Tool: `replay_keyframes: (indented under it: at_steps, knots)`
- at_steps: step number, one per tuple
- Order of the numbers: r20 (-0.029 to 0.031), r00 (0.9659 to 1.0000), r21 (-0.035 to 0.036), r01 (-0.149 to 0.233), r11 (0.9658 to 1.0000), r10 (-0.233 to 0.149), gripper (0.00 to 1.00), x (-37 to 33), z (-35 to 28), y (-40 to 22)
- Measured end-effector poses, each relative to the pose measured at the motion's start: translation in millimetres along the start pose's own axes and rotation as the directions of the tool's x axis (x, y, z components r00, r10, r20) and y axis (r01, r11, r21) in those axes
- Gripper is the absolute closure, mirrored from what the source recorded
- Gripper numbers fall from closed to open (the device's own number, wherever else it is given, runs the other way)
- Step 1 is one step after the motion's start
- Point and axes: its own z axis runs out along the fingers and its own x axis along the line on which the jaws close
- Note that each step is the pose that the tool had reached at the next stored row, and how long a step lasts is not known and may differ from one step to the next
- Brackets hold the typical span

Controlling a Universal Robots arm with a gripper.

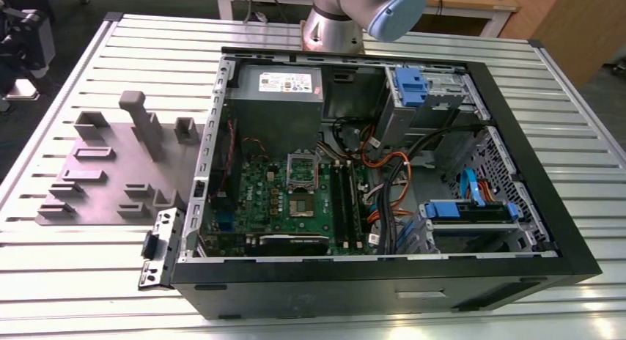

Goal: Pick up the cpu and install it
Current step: 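Pick up the cpu and move it towards the insertion slot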

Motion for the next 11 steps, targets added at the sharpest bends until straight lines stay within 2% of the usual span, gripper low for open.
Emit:
replay_keyframes:
  at_steps: [11]
  knots:
    - [0.0,1.0,0.001,0.0,1.0,0.0,0.53,-0.1,-6.0,0.0]
